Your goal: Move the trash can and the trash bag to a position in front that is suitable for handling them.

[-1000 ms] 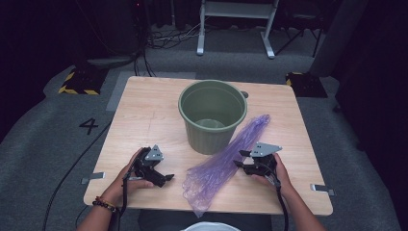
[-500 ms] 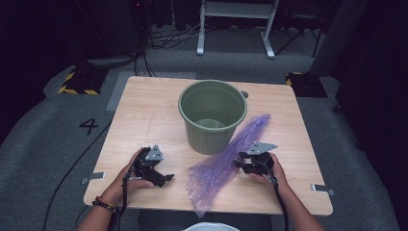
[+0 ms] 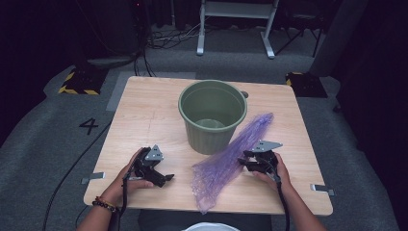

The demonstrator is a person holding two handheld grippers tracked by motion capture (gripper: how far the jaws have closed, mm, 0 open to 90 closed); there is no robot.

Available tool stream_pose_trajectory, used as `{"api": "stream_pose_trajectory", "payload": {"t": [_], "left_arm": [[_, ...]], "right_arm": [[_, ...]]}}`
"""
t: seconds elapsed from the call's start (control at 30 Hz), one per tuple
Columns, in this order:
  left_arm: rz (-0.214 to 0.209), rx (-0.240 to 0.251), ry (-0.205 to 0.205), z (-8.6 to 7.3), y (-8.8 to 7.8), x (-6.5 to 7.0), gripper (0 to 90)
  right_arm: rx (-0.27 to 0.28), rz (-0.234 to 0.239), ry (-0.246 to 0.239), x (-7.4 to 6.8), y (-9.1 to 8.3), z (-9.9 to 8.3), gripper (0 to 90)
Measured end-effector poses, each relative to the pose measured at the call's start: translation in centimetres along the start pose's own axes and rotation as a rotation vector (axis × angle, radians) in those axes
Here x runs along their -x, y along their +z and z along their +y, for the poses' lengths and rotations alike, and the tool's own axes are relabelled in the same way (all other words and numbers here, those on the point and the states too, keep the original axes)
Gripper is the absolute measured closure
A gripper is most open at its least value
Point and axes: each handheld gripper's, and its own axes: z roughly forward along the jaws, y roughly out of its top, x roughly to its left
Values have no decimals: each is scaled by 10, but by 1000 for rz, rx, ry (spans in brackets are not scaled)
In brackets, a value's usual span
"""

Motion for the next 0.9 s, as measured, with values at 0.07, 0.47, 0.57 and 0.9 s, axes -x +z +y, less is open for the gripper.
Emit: {"api": "stream_pose_trajectory", "payload": {"t": [0.07, 0.47, 0.57, 0.9], "left_arm": [[0, 0, 0, 0, 0, 0, 1], [0, 0, 0, 0, 0, 0, 1], [0, 0, 0, 0, 0, 0, 1], [1, -1, 0, 0, 0, 0, 1]], "right_arm": [[-1, -19, 16, 5, -3, -3, 550], [-2, -71, 57, 20, -12, -10, 548], [-2, -81, 64, 23, -14, -12, 548], [-5, -113, 91, 33, -22, -19, 542]]}}
